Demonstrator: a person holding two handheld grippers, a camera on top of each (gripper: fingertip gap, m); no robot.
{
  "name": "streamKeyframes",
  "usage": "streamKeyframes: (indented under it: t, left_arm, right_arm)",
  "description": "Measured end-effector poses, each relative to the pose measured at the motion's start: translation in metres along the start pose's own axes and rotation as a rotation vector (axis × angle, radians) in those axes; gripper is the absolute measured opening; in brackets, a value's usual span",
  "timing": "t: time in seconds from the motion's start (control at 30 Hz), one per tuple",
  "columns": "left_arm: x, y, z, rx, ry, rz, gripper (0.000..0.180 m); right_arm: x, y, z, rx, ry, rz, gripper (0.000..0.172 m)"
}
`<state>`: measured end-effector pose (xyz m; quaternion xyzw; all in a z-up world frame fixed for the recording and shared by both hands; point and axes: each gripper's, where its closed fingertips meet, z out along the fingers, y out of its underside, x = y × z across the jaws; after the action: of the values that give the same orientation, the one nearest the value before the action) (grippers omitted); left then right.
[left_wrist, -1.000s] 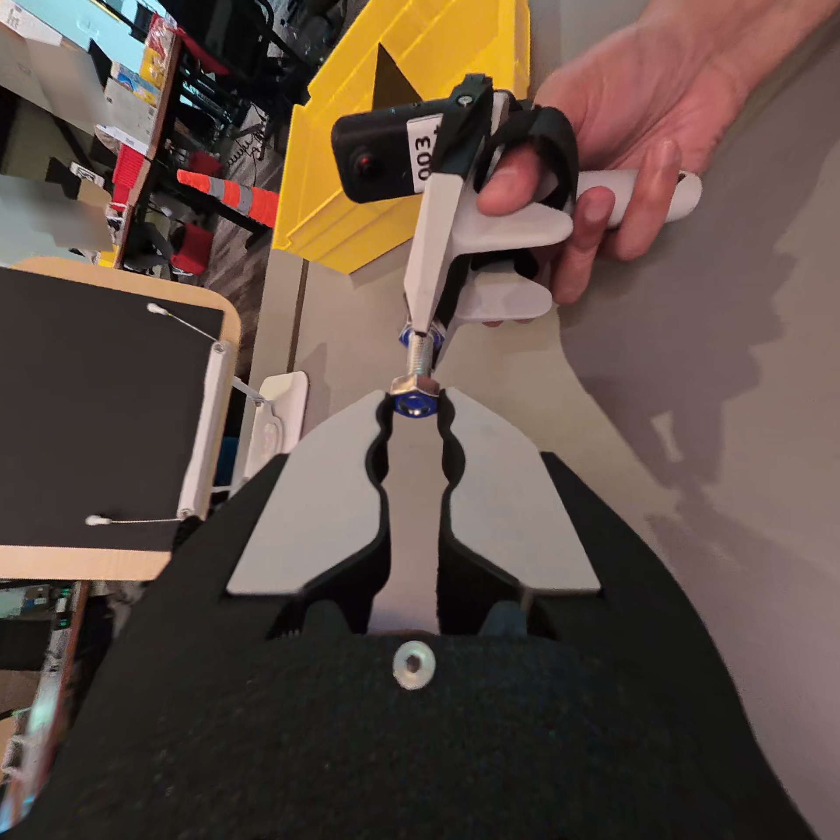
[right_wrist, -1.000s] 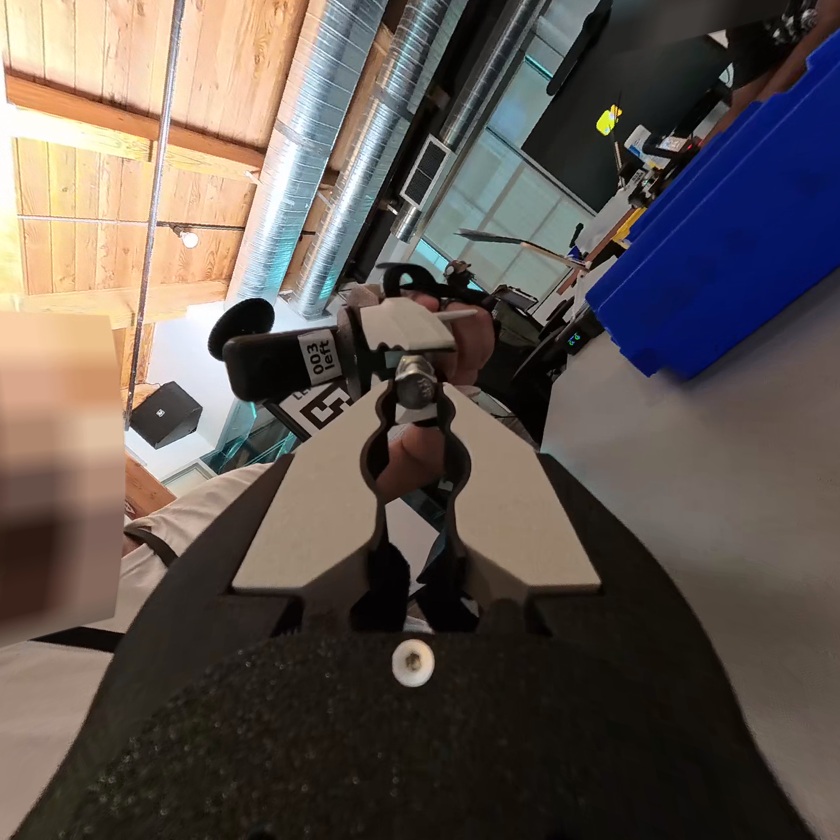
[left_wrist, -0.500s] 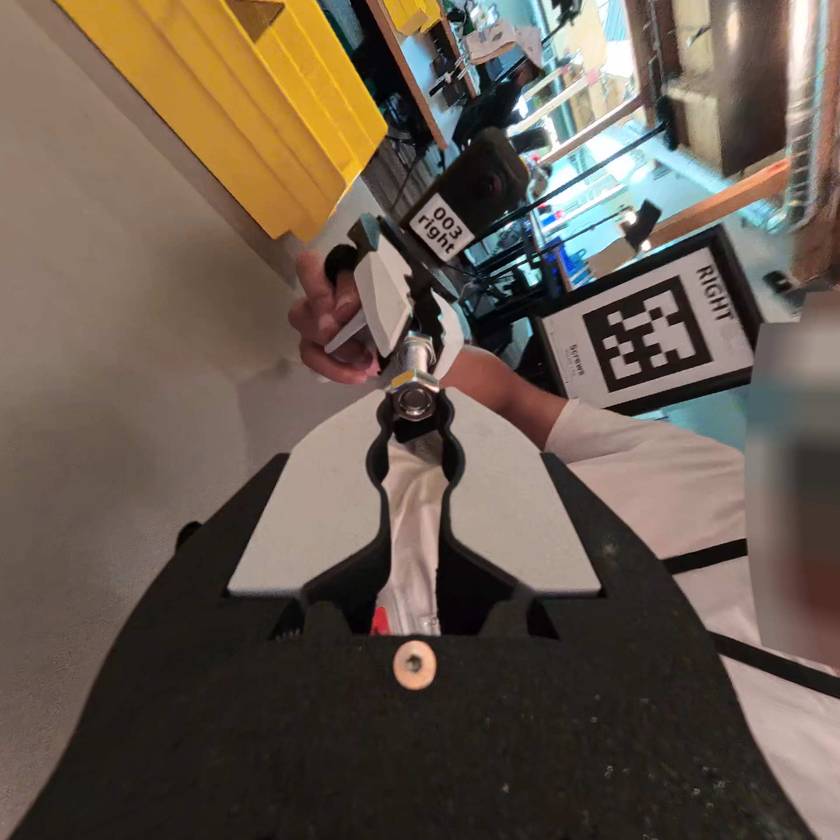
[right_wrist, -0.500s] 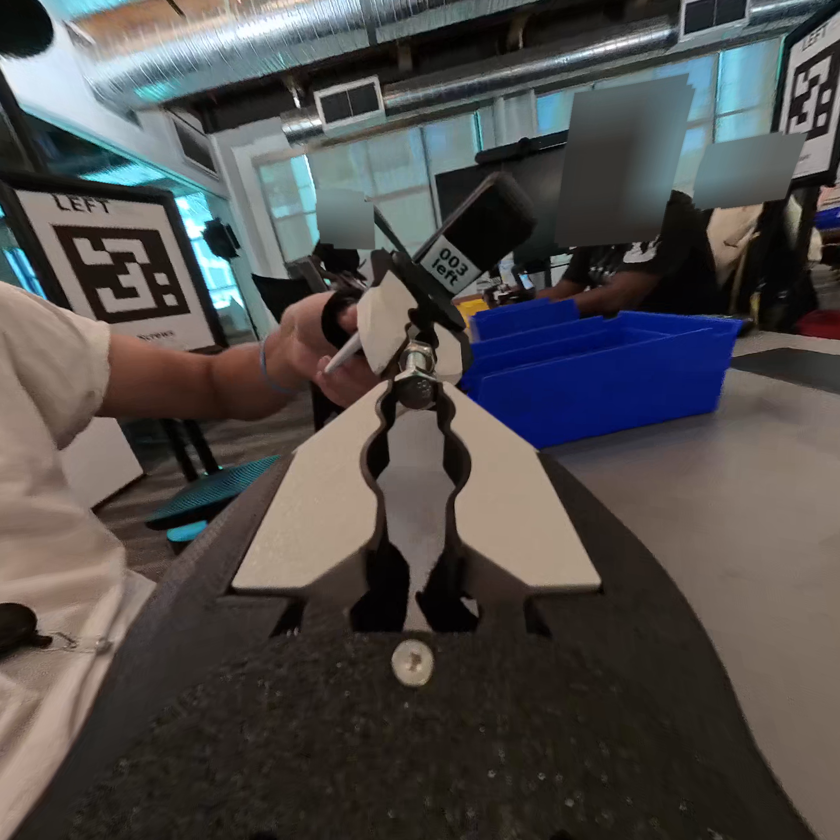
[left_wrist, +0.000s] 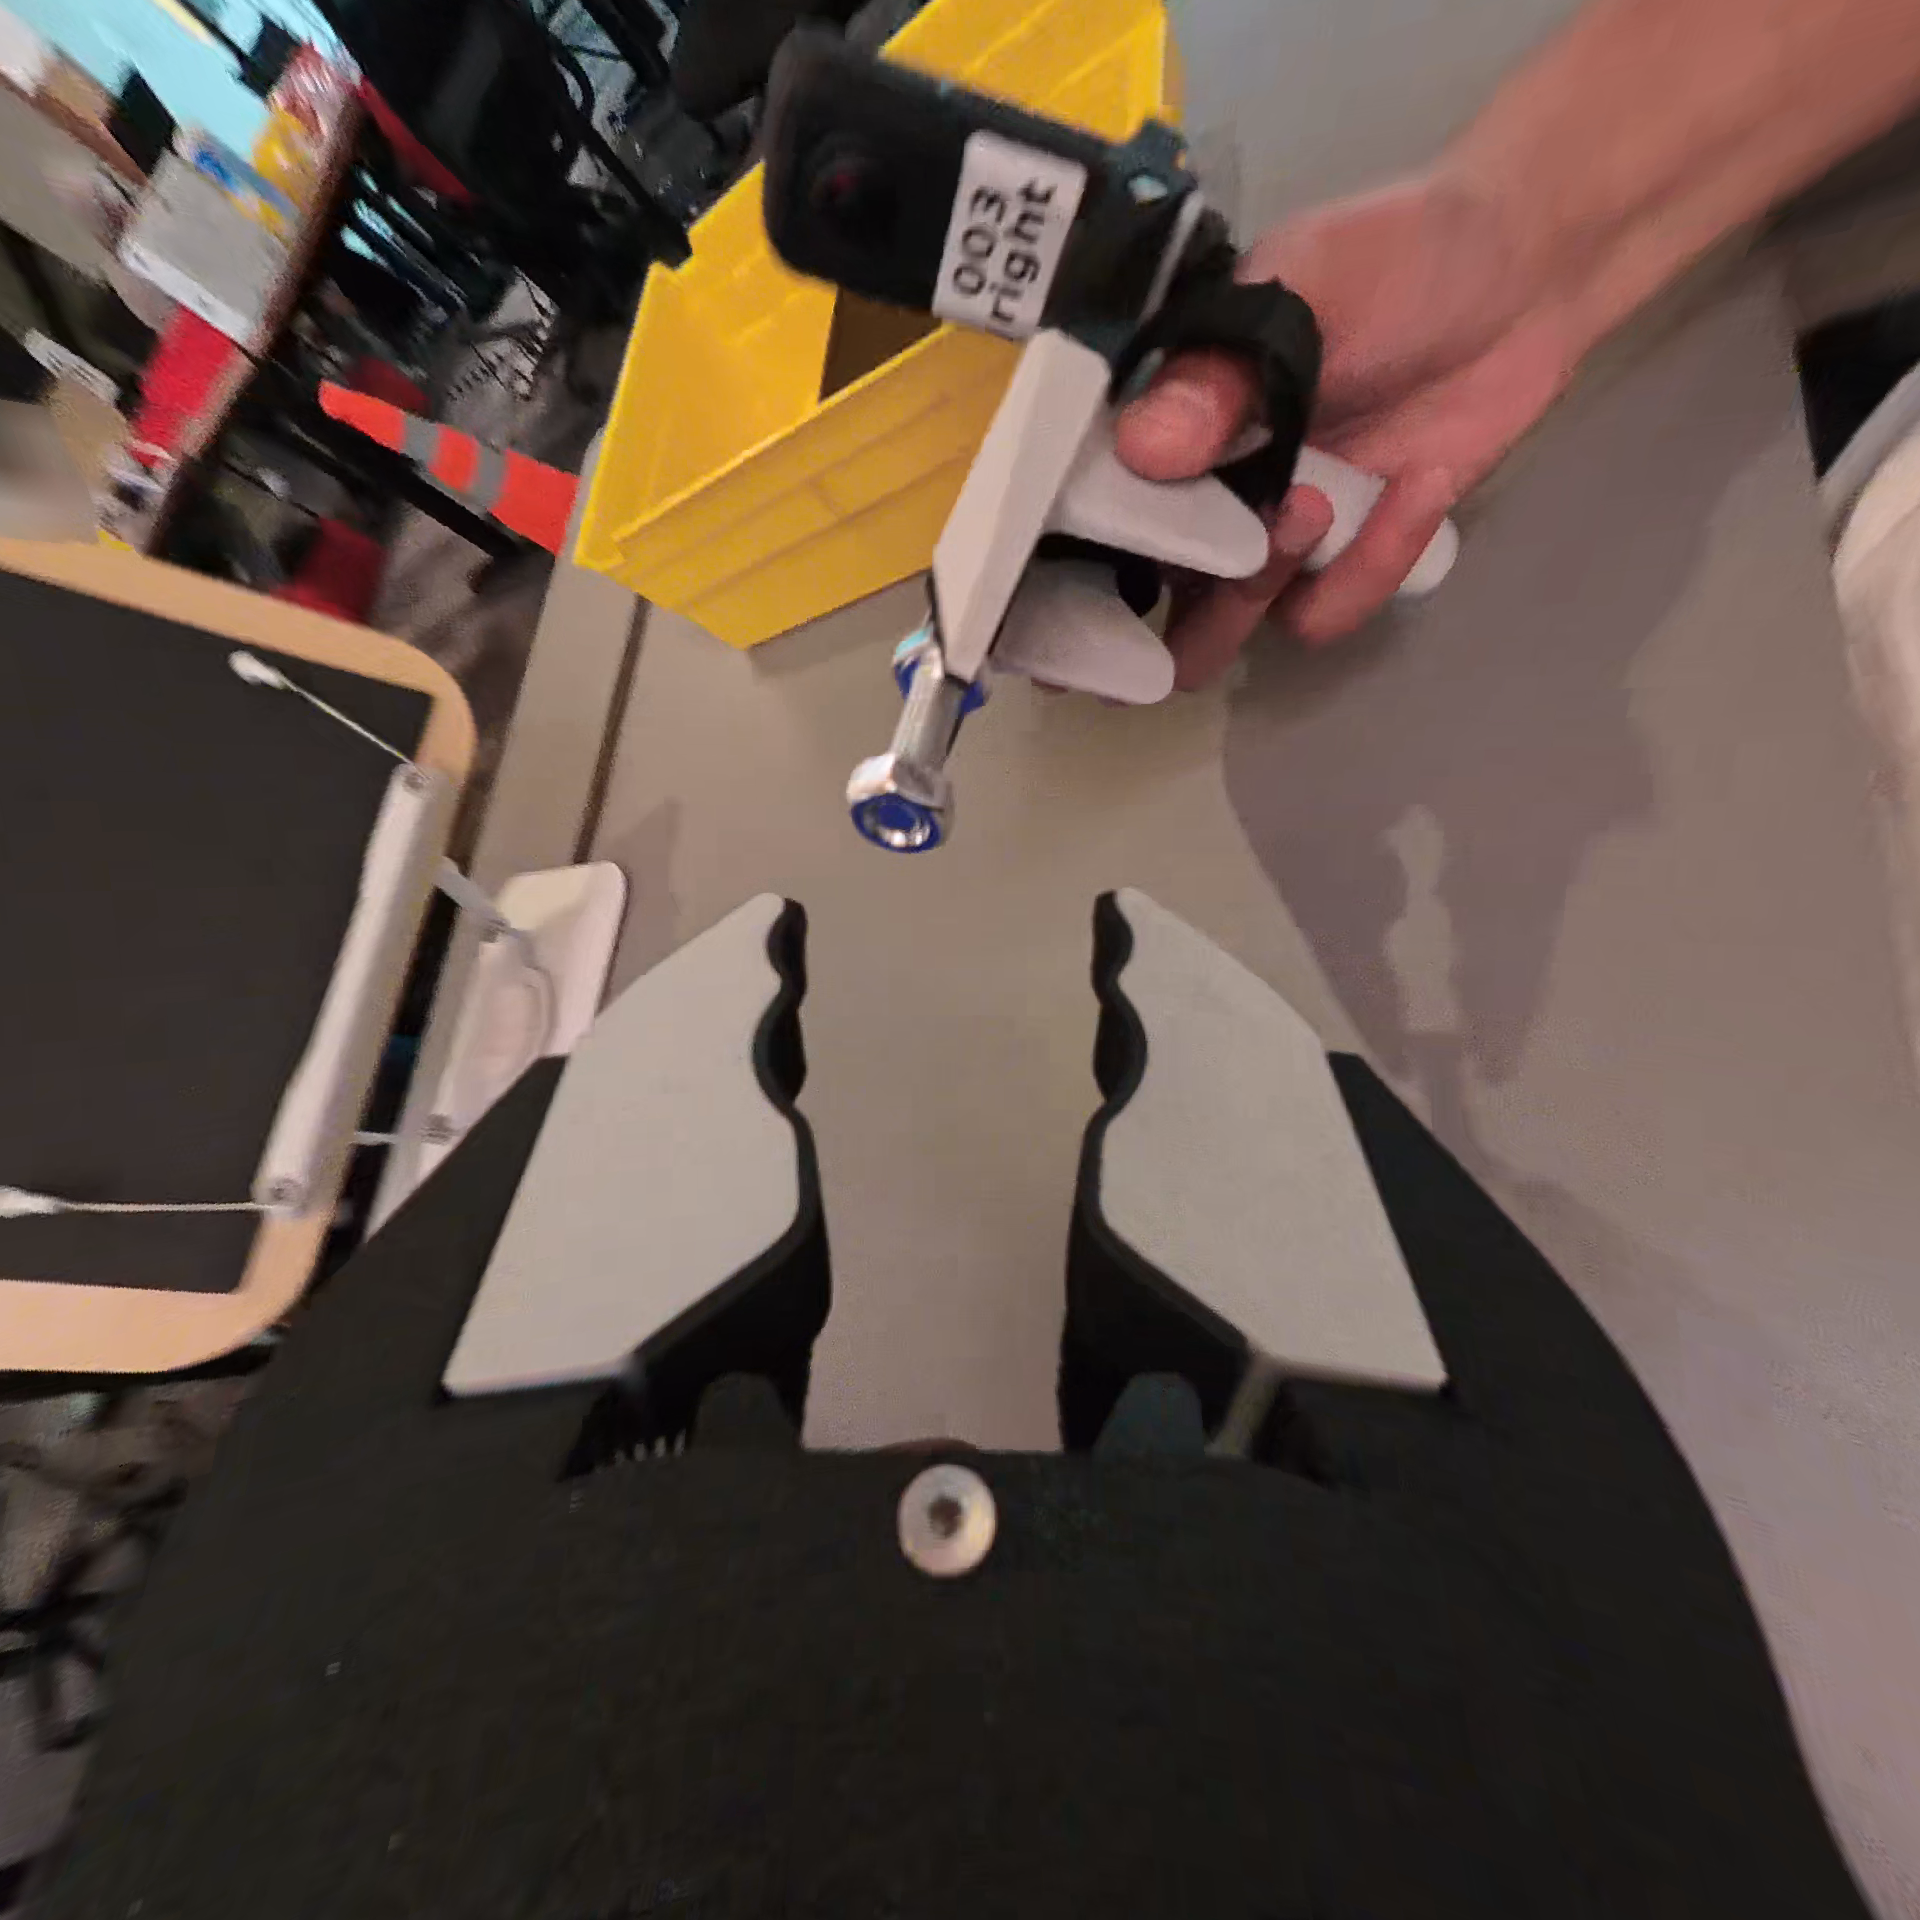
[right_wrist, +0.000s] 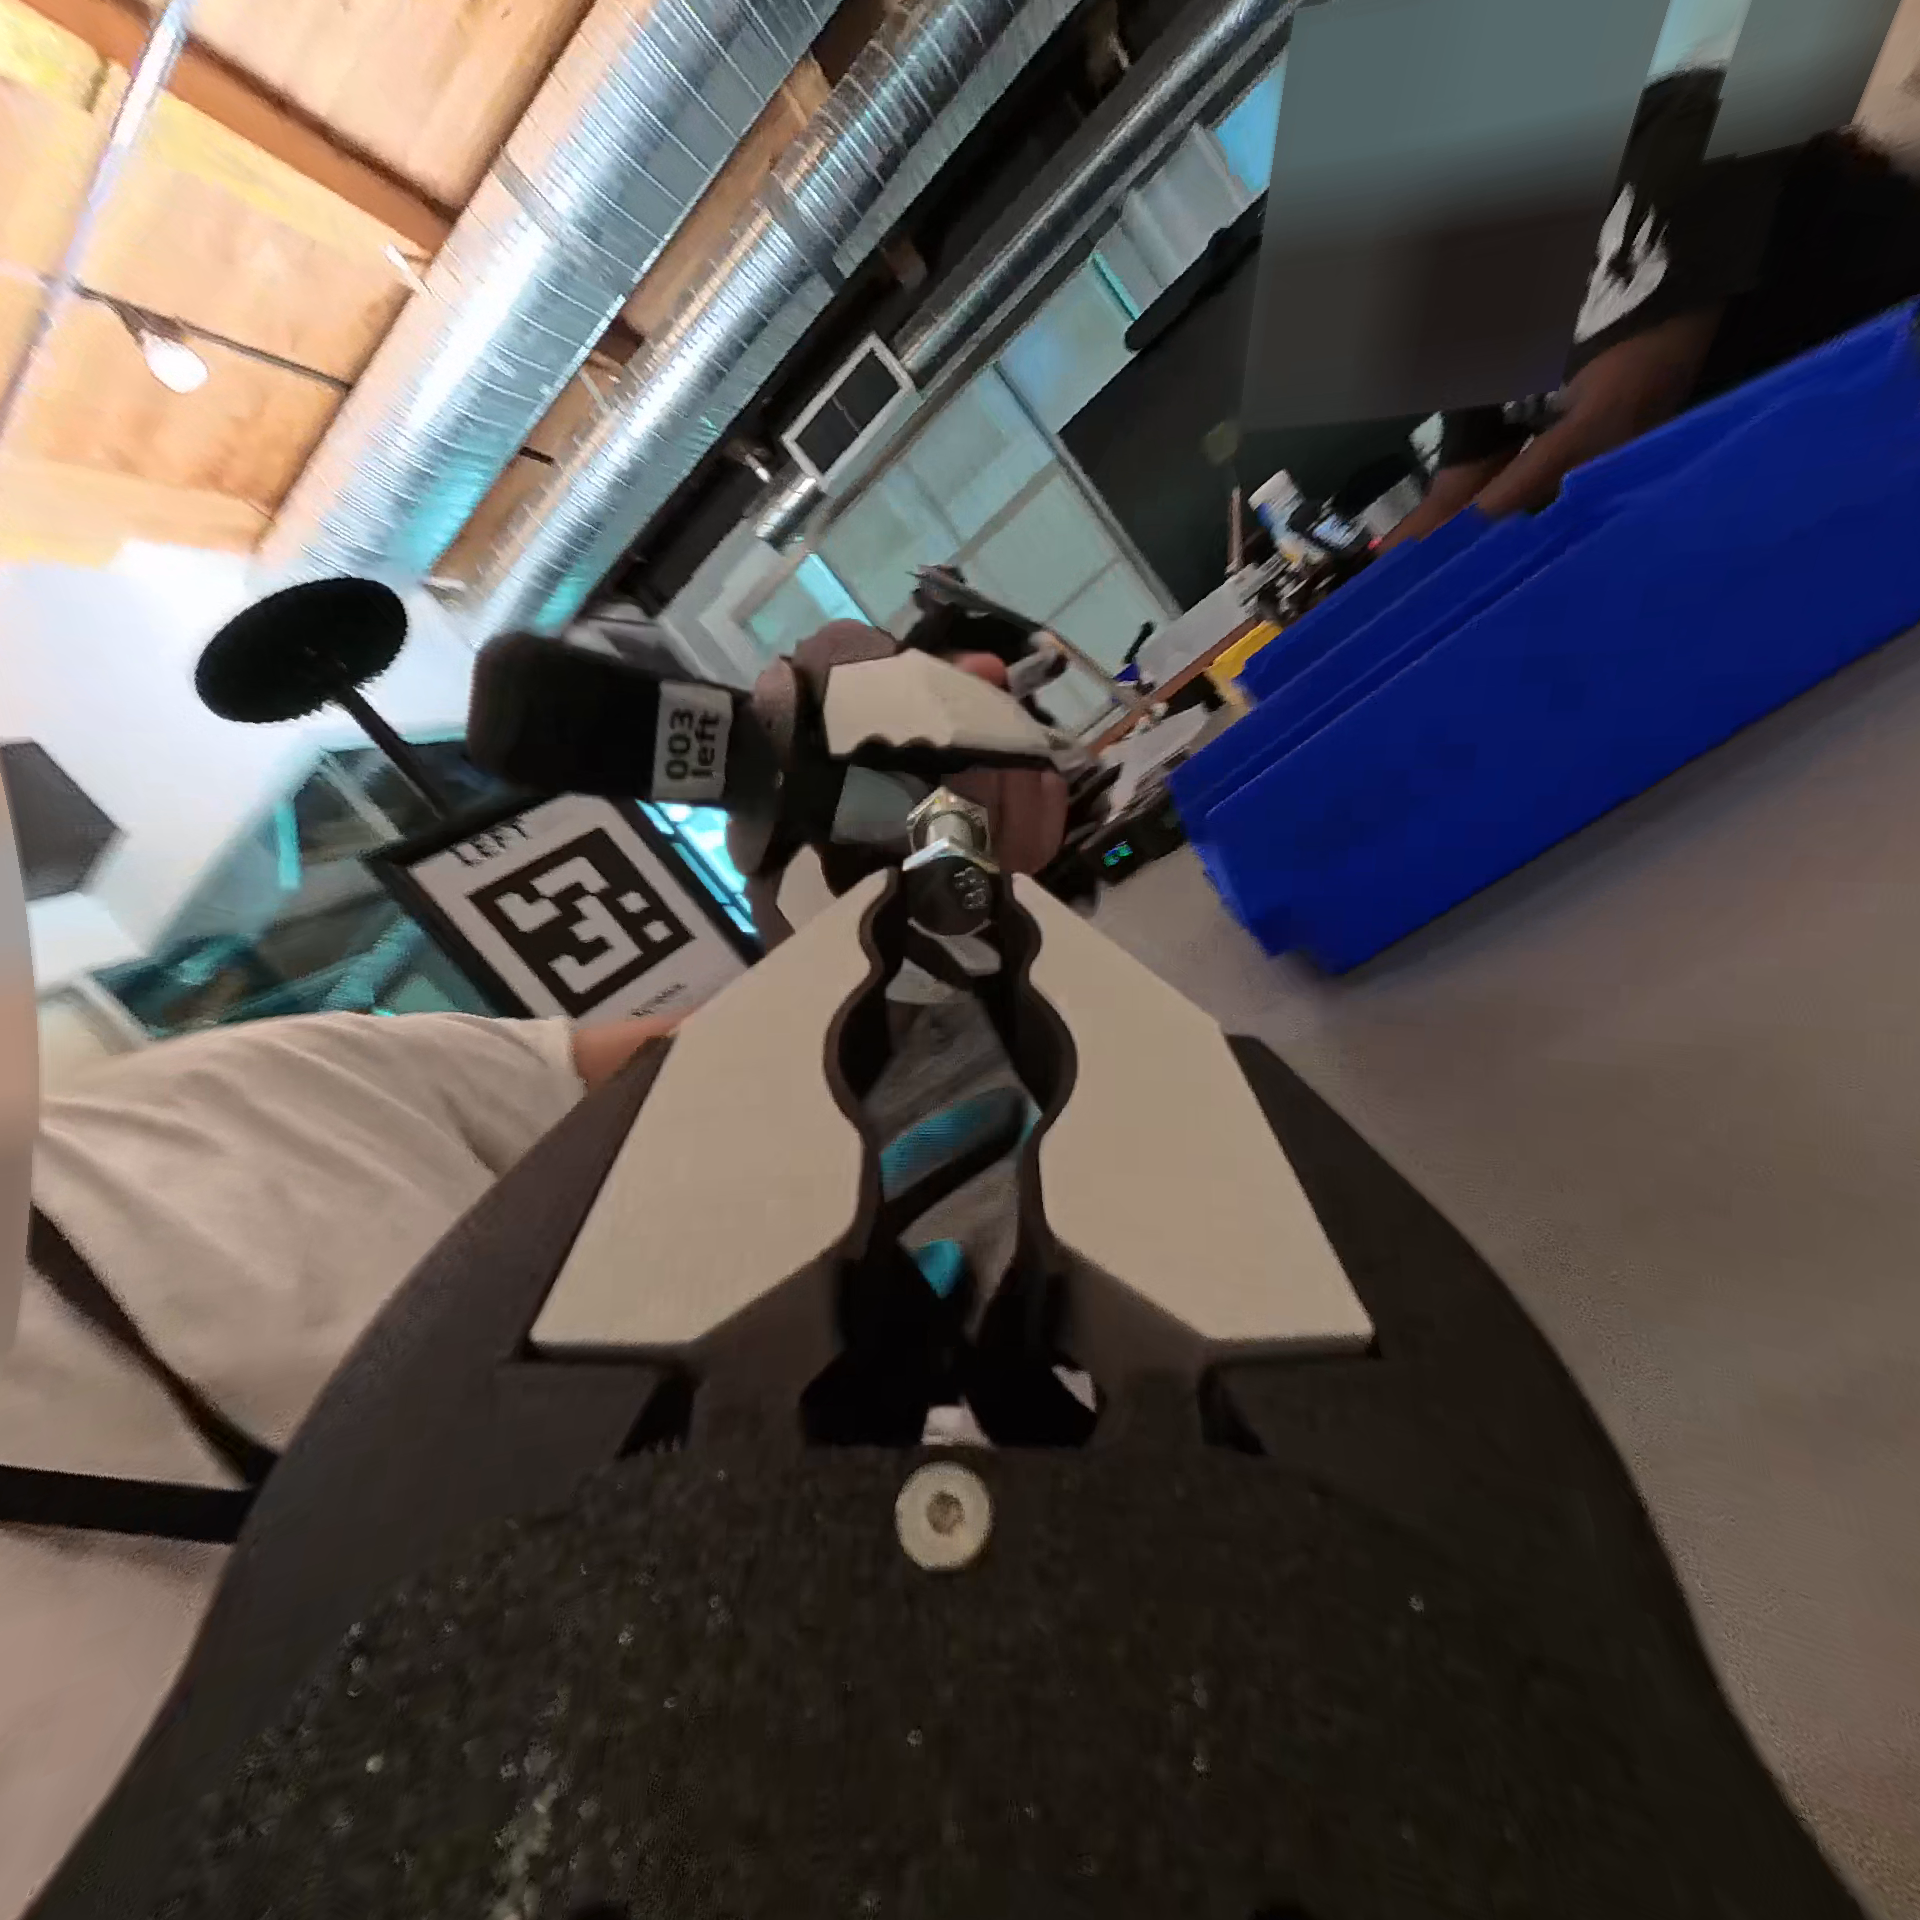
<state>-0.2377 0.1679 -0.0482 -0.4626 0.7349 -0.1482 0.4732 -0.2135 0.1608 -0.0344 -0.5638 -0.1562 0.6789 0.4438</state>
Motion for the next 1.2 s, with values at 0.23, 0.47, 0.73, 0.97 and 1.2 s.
streamKeyframes:
  t: [0.23,0.47,0.73,0.97,1.2]
  left_arm:
    - [0.007,-0.015,-0.004,0.000,0.010,0.134,0.048]
    - [0.016,-0.015,-0.004,-0.001,0.055,0.164,0.024]
    - [0.017,-0.022,-0.005,0.109,0.326,-0.568,0.018]
    - [0.017,-0.030,-0.013,0.233,0.733,-1.265,0.018]
    - [0.020,-0.019,-0.008,0.227,0.710,-1.172,0.047]
  right_arm:
    - [-0.012,0.012,0.004,-0.063,-0.155,0.233,0.016]
    - [-0.015,0.023,0.009,-0.117,-0.156,0.225,0.016]
    - [-0.016,0.015,0.010,-0.069,-0.023,-0.246,0.017]
    - [-0.017,0.014,0.012,-0.081,0.131,-0.764,0.017]
    - [-0.008,0.012,0.009,-0.092,0.137,-0.588,0.017]
